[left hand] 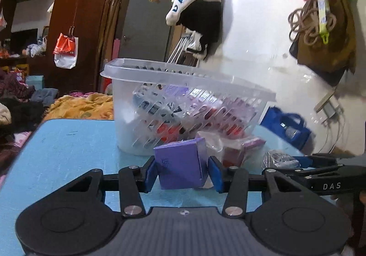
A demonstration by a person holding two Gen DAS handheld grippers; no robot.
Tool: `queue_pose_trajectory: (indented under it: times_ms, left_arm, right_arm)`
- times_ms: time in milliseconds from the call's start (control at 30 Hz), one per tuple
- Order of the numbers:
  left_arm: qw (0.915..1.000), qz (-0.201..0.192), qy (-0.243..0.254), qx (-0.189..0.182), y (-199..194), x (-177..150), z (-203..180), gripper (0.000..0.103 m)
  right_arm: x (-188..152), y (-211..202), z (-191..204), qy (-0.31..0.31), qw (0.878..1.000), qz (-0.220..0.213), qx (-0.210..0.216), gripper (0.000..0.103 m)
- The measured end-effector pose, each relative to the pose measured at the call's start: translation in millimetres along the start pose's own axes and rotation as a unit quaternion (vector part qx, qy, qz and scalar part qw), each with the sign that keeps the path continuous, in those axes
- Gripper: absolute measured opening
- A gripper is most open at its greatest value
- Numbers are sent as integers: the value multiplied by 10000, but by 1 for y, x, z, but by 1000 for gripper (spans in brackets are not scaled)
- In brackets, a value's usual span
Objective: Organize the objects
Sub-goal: 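Grasp a white toothpaste box with right tool while left grasps a purple box, then lift both held boxes over the basket and open both tools to drop them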
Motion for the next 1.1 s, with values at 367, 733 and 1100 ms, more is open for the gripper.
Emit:
queue_pose_trajectory:
  times_ms: [367,733,1100]
  left_arm:
    - [9994,-192,-31,-279,-5,-2,1,49]
    - [9977,-548,-41,-390,-17,2,5,49]
    - [9963,-711,-90,-473,-23,5,7,49]
  right_arm:
    - [2,-9,-1,40,9993,-374,-47,74]
    - [3,-16,3,-72,9980,-615,-118,74]
    - [4,-20,6,-195,9970,-732,-155,74]
Point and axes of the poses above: each gripper's, at about its wrist camera, not at the fingertips, and y roughly the way its jaws point, z to its left, x to its top, the point moved 7 cm from there along y, roughly the way its jaws point, and after that the axes turned 13 degrees about -y, right-handed, at the moved point
